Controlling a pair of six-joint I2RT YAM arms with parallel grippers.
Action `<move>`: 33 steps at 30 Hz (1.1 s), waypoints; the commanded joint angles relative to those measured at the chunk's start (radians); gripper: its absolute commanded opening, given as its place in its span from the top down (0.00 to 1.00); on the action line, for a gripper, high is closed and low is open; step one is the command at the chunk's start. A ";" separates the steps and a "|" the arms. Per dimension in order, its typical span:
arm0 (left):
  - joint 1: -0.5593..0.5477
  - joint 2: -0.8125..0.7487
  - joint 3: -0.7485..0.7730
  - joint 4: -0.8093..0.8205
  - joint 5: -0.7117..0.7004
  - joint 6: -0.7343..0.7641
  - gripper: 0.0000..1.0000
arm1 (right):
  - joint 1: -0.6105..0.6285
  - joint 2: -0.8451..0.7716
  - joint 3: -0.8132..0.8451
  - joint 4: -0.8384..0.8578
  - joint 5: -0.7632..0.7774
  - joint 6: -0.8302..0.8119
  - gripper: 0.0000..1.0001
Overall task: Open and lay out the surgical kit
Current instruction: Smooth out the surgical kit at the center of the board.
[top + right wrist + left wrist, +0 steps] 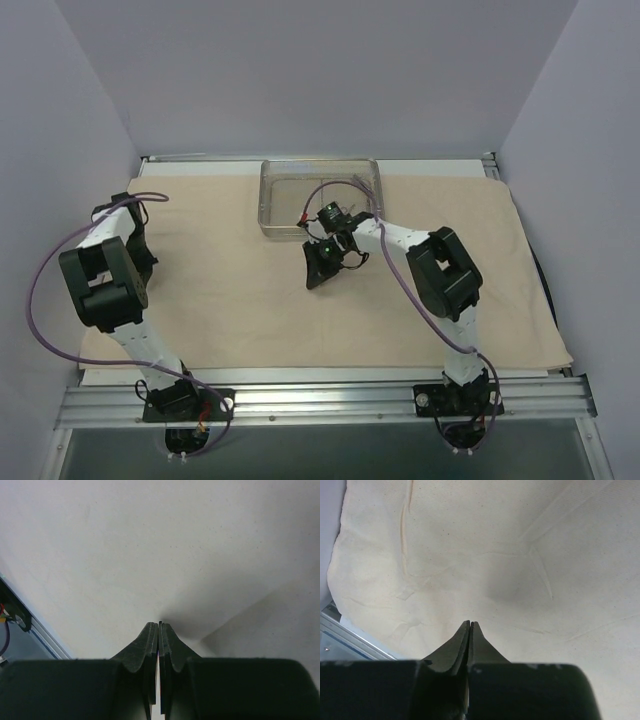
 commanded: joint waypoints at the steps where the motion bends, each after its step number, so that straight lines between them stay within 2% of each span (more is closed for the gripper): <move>1: 0.026 -0.011 0.030 -0.007 0.014 -0.007 0.98 | 0.003 -0.052 -0.054 0.042 -0.035 0.005 1.00; 9: 0.078 0.098 -0.023 0.021 0.031 -0.018 0.98 | 0.003 -0.077 -0.172 0.075 0.039 0.014 1.00; 17: 0.087 0.108 -0.050 0.035 0.041 -0.012 0.98 | -0.003 -0.084 -0.324 0.081 0.164 0.062 1.00; 21: 0.079 0.054 -0.034 0.024 0.028 -0.003 0.98 | -0.026 -0.123 -0.361 0.091 0.186 0.089 1.00; 24: 0.076 -0.001 -0.016 -0.002 0.021 -0.003 0.98 | -0.043 -0.140 -0.341 0.088 0.163 0.083 1.00; 27: 0.081 -0.043 0.022 -0.039 -0.008 -0.010 0.91 | -0.048 -0.150 -0.297 0.082 0.120 0.074 1.00; 33: 0.105 -0.049 0.091 -0.066 -0.086 -0.030 0.91 | -0.046 -0.155 -0.162 0.049 0.079 0.073 1.00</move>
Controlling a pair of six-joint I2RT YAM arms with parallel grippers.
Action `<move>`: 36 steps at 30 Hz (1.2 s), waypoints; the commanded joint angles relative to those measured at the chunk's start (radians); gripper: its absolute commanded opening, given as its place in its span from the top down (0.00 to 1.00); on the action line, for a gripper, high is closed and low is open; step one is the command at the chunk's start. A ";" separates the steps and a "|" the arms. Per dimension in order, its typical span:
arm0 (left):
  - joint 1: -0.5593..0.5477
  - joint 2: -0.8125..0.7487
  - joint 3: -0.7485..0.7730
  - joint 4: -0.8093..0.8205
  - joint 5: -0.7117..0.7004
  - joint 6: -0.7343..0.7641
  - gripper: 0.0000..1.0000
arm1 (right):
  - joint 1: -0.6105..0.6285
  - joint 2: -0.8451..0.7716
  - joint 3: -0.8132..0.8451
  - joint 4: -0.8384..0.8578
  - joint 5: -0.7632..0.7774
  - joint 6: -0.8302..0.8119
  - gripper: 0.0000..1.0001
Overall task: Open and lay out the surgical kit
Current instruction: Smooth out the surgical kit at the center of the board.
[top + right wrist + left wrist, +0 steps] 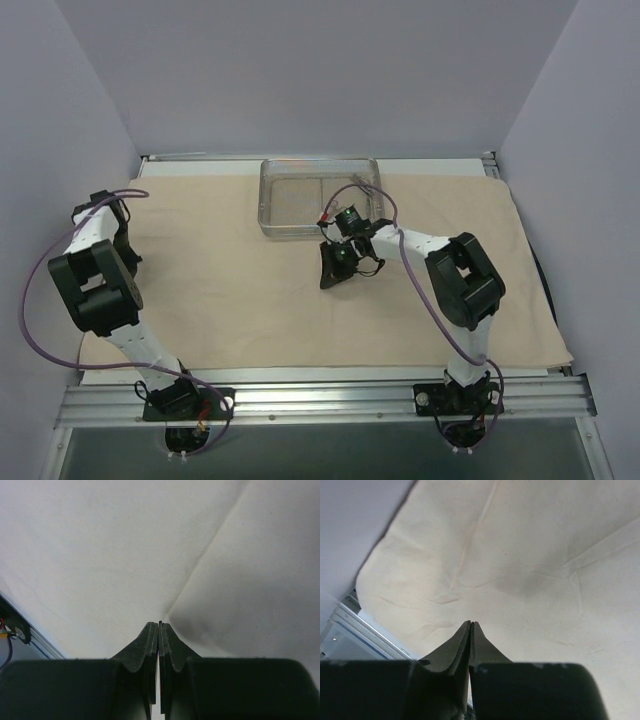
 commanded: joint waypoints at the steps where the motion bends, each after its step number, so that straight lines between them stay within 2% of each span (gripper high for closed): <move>1: 0.023 -0.024 0.062 -0.034 -0.060 -0.019 0.92 | -0.008 -0.012 0.091 -0.070 0.013 -0.024 1.00; 4: 0.041 0.009 0.064 -0.031 -0.077 -0.021 0.97 | -0.015 -0.032 0.107 -0.064 0.031 -0.011 1.00; 7: 0.066 0.046 0.030 -0.005 -0.093 -0.016 0.98 | -0.048 -0.041 0.113 -0.055 0.005 0.011 1.00; 13: 0.121 0.144 0.007 0.014 -0.084 -0.007 0.98 | -0.208 -0.095 0.104 -0.087 0.042 0.031 1.00; 17: 0.121 0.175 0.004 0.019 -0.086 -0.005 0.98 | -0.320 -0.119 0.141 -0.155 0.132 0.017 1.00; 21: 0.113 0.135 0.013 -0.011 -0.052 -0.019 0.98 | -0.417 -0.104 0.236 -0.258 0.285 0.002 1.00; 23: 0.089 0.083 0.029 -0.030 -0.051 -0.024 0.94 | -0.471 -0.098 0.280 -0.281 0.330 0.000 1.00; 25: 0.070 0.059 0.049 -0.049 -0.032 -0.027 0.85 | -0.524 -0.083 0.305 -0.282 0.356 0.002 1.00; 26: 0.043 0.036 0.068 -0.066 -0.028 -0.030 0.76 | -0.540 -0.064 0.326 -0.282 0.365 0.008 1.00; 29: -0.012 0.003 0.104 -0.081 0.009 -0.036 0.69 | -0.595 -0.030 0.372 -0.278 0.387 0.005 1.00; 36: -0.236 0.031 0.298 -0.081 0.117 -0.024 0.66 | -0.706 0.106 0.470 -0.245 0.425 -0.027 1.00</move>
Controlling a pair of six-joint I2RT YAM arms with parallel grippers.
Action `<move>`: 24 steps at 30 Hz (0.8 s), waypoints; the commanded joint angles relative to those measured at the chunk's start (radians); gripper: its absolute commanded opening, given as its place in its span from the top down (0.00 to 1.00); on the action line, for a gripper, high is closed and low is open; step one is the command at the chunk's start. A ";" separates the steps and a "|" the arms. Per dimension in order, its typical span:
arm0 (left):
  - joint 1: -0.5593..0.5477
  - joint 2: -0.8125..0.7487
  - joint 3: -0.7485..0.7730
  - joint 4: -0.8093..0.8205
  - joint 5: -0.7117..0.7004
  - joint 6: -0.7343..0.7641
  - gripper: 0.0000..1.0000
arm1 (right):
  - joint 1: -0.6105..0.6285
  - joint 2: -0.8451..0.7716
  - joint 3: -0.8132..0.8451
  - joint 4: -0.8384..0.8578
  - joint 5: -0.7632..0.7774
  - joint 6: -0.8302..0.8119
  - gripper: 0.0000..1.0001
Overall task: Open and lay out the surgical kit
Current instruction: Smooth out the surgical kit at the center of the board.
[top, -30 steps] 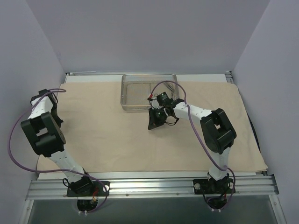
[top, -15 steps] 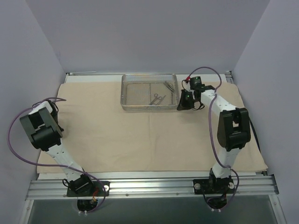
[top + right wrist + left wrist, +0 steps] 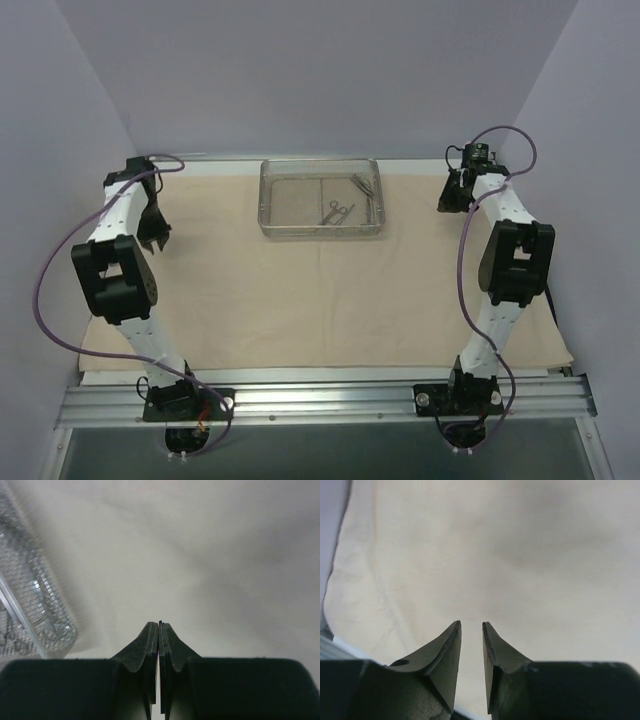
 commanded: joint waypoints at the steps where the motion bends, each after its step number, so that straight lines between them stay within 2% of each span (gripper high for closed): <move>1: -0.085 -0.007 0.114 0.010 0.093 0.012 0.67 | -0.028 0.079 0.084 -0.013 0.070 -0.044 1.00; 2: -0.096 0.020 0.131 0.021 0.108 0.023 0.70 | -0.037 0.121 0.107 -0.010 0.075 -0.056 1.00; 4: -0.104 0.086 0.199 0.036 0.189 0.042 0.83 | -0.045 0.161 0.160 0.019 0.075 -0.089 1.00; 7: -0.105 0.168 0.275 0.053 0.241 0.051 0.94 | -0.063 0.234 0.225 0.053 0.062 -0.107 1.00; 11: -0.105 0.232 0.334 0.081 0.300 0.054 0.98 | -0.085 0.312 0.290 0.087 0.039 -0.099 1.00; 13: -0.104 0.269 0.359 0.081 0.301 0.043 0.98 | -0.097 0.373 0.360 0.042 0.053 -0.112 1.00; 22: -0.087 0.398 0.421 0.064 0.298 0.011 0.98 | -0.171 0.542 0.463 0.002 0.081 -0.118 1.00; 24: -0.073 0.418 0.445 0.044 0.304 0.006 0.98 | -0.182 0.588 0.541 -0.047 0.087 -0.116 1.00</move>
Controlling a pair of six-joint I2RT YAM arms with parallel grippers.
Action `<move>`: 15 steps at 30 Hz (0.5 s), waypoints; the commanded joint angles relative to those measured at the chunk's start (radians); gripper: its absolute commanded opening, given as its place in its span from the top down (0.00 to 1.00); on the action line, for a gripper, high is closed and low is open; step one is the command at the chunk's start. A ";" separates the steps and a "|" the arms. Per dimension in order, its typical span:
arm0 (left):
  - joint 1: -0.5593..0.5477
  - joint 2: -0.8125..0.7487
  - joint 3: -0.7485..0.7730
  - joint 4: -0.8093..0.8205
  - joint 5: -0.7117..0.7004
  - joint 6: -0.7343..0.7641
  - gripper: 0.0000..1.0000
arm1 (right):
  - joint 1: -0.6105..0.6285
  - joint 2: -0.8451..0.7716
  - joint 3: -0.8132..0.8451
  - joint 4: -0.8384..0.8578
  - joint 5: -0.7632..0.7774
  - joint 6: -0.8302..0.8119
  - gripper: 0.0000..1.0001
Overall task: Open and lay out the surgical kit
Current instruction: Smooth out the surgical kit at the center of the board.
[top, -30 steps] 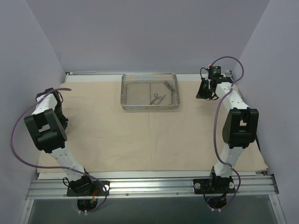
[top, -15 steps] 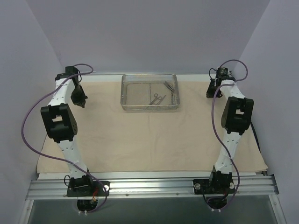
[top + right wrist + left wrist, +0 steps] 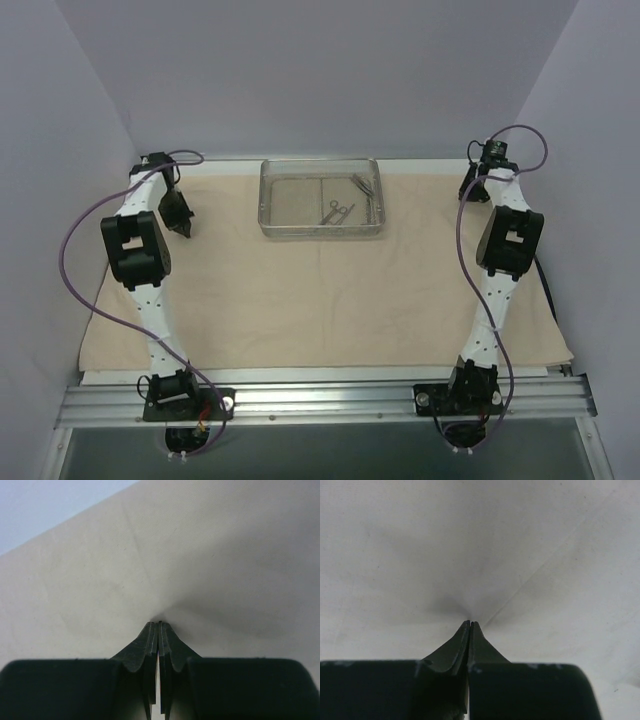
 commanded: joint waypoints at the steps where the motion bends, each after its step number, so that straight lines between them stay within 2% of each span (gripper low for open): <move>1: 0.035 0.043 0.073 -0.020 0.017 -0.020 0.98 | -0.023 0.132 0.084 -0.102 0.054 -0.014 1.00; 7: 0.056 0.065 0.127 -0.044 0.011 -0.004 0.98 | -0.023 0.197 0.201 -0.120 0.069 -0.020 1.00; 11: 0.055 0.047 0.148 -0.070 0.003 0.002 0.97 | -0.019 0.166 0.209 -0.125 0.042 -0.008 1.00; 15: 0.045 -0.061 0.092 -0.040 0.028 0.008 0.80 | 0.004 0.058 0.154 -0.114 0.039 0.011 1.00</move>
